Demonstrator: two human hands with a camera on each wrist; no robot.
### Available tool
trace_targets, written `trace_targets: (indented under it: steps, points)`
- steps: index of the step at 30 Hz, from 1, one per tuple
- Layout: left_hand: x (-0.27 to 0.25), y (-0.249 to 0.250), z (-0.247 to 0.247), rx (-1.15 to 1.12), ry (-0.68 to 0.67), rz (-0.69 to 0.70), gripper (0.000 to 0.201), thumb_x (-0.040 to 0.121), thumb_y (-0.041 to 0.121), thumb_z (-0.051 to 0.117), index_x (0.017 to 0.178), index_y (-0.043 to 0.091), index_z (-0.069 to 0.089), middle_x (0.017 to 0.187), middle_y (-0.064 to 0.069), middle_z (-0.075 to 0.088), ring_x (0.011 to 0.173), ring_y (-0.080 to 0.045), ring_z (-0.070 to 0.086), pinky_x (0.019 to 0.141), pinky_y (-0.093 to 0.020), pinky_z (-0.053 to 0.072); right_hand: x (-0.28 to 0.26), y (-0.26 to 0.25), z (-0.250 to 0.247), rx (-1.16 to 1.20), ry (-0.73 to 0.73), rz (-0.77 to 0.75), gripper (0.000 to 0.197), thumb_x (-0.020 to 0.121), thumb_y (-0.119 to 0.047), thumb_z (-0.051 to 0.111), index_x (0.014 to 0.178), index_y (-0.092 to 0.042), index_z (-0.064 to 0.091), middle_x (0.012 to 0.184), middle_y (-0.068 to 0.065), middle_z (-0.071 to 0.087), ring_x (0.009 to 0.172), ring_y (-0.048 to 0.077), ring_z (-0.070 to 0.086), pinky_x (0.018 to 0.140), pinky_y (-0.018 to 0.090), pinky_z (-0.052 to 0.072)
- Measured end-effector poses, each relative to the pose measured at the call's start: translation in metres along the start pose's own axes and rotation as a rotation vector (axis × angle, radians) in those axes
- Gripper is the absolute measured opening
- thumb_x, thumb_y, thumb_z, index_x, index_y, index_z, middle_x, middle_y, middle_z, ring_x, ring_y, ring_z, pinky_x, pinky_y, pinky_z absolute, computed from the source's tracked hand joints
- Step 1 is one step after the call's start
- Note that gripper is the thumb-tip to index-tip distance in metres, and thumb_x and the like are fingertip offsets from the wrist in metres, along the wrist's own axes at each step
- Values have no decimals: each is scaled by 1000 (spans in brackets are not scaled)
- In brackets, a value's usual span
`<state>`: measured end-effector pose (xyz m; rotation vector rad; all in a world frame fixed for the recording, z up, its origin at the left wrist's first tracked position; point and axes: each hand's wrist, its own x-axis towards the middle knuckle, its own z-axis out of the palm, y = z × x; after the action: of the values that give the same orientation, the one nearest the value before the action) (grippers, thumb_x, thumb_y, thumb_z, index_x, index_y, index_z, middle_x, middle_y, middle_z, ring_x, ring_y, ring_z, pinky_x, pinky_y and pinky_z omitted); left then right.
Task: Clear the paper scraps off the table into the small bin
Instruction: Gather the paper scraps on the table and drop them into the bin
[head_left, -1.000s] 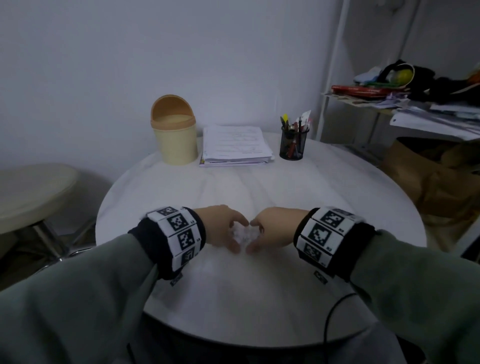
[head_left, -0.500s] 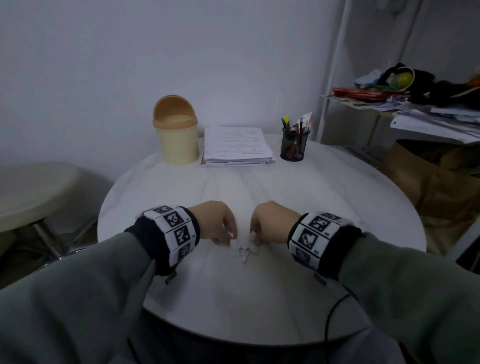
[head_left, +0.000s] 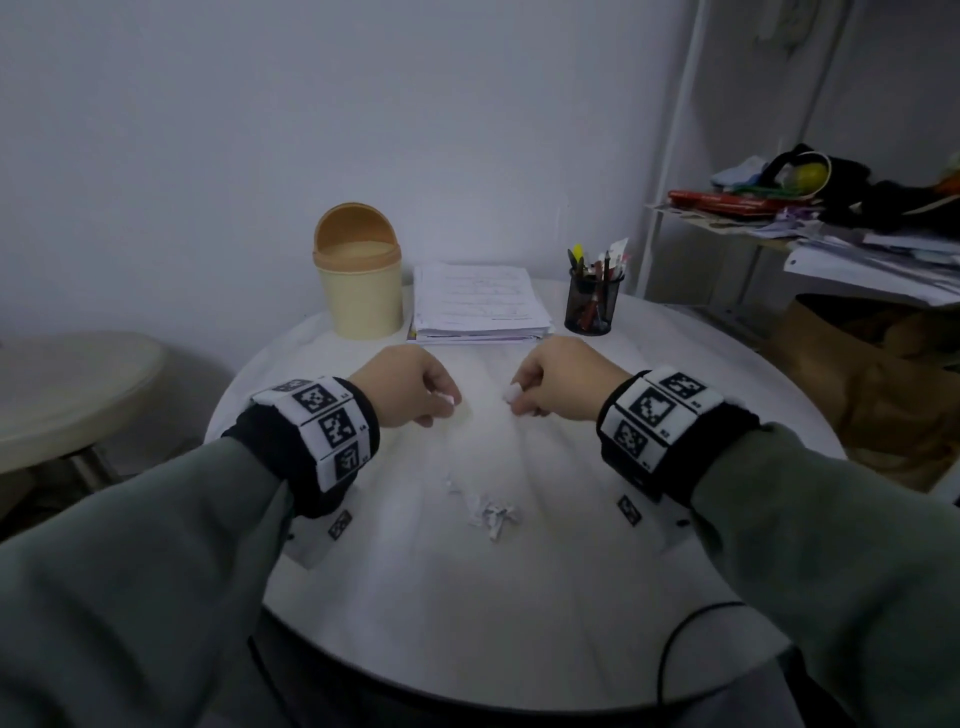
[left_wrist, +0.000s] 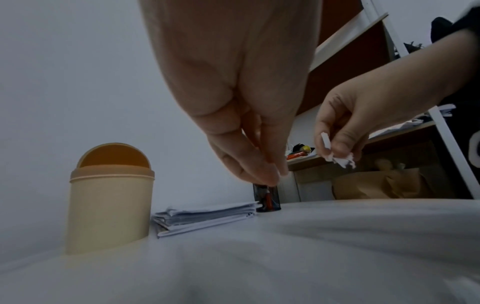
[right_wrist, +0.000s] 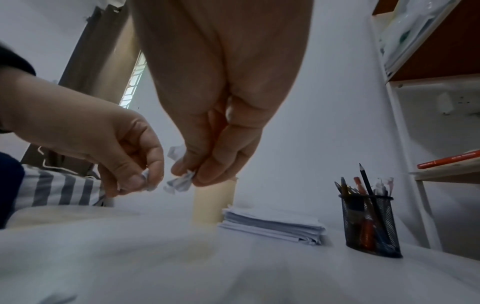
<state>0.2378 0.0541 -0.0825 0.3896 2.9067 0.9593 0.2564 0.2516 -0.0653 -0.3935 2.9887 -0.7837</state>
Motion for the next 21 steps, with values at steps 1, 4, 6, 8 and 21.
trace_targets:
  steps: [1,4,6,8,21]
  points:
    - [3,1,-4,-6,25,4,4,81,13,70,81,16,73,74,0,69,42,6,60,59,-11,54,6,-4,-2,29,21,-8,17,78,-12,74,93,-4,76,84,14,74,70,15,63,81,33,57]
    - [13,0,-18,-24,100,3,8,81,13,70,88,13,73,80,-4,71,53,-2,64,71,-22,57,26,-13,-9,124,84,-21,15,78,-11,75,90,-3,75,79,13,72,66,15,62,79,29,56]
    - [20,-3,-29,-44,154,2,9,82,13,69,90,12,73,86,-7,72,58,-6,64,75,-26,56,41,-18,-14,161,110,-34,11,77,-10,75,87,-4,75,82,15,74,66,15,63,80,31,57]
    - [28,-7,-42,-47,209,4,7,81,13,69,87,14,72,87,-7,73,60,-9,65,68,-22,53,59,-24,-19,173,135,-38,11,76,-9,74,85,-3,76,85,18,75,67,16,63,81,32,57]
    - [132,-55,-135,4,477,-79,11,85,13,64,90,11,73,86,-6,70,65,-15,64,68,-24,55,214,-82,-36,188,173,-88,21,77,-14,75,92,1,75,84,17,74,69,17,62,74,30,56]
